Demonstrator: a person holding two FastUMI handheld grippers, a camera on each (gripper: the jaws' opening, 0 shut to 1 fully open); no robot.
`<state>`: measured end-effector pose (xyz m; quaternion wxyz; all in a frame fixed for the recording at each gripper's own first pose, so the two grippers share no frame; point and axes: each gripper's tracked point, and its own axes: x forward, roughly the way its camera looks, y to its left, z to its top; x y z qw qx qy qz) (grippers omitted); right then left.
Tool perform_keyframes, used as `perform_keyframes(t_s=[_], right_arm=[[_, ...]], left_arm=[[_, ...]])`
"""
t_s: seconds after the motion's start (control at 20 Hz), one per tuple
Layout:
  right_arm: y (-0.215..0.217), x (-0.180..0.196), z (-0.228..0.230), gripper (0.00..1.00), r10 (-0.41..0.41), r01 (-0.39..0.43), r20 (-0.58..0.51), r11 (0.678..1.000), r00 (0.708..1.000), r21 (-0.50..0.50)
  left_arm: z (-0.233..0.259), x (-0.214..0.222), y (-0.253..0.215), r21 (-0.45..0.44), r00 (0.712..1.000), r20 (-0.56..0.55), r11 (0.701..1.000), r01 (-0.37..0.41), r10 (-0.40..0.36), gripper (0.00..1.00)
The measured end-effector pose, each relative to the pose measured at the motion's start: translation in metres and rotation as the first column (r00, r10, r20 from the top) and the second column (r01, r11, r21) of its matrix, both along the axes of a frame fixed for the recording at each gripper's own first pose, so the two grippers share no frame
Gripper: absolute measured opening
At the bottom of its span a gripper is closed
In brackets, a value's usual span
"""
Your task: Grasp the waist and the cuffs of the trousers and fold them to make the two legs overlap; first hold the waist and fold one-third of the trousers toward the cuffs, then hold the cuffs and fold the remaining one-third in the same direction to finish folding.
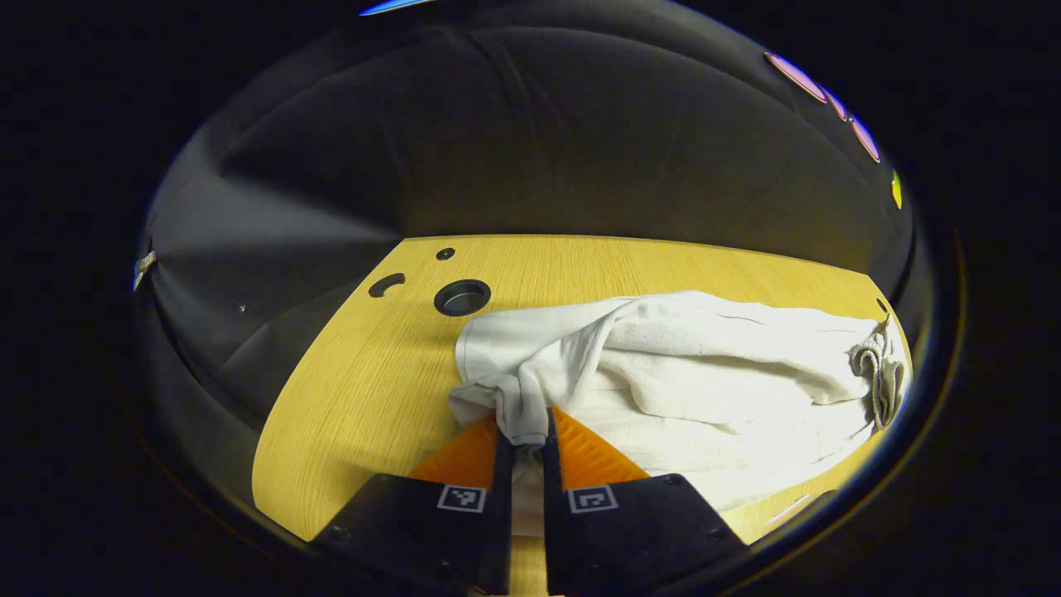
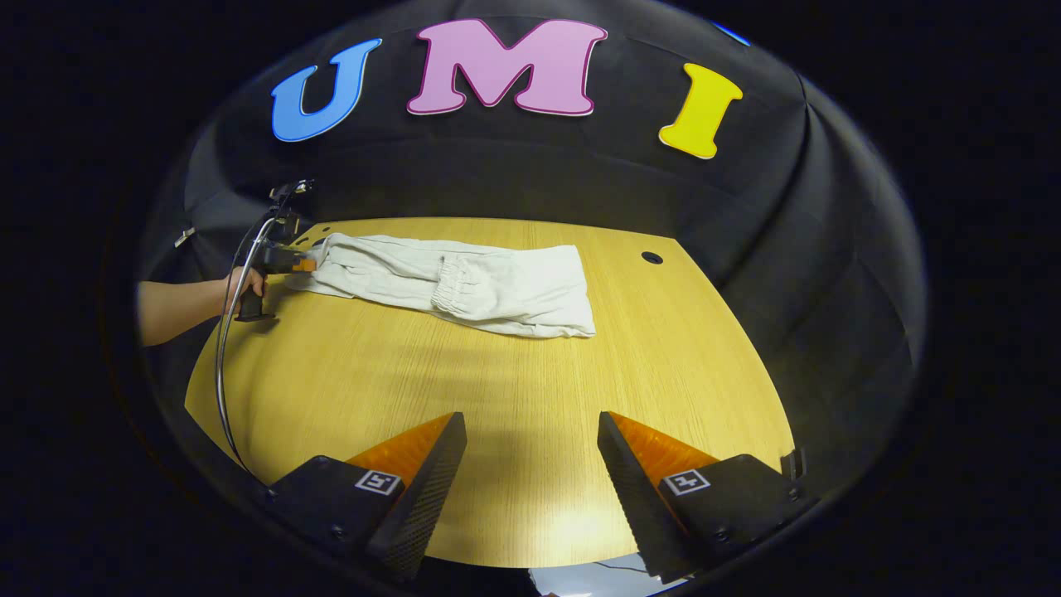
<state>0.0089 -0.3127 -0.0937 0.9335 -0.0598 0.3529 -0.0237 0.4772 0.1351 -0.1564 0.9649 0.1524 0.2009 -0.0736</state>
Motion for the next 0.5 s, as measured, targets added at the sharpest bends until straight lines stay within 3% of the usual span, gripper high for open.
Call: perform_keyframes(t_s=[0.25,0.5], right_arm=[[-0.01,-0.006,0.001,0.98,-0.052,0.052,0.015,0.999,0.999,0.005],[-0.025,-0.011,-0.001,0.98,-0.099,0.099,0.036,0.995,0.994,0.013]], left_arm=[[0.003,-0.003,0.002,-0.034,1.0,-0.005,0.999,-0.013,0.013,0.09],[0.024,-0.028,0.005,-0.196,0.998,0.011,0.979,-0.057,0.06,0.06]])
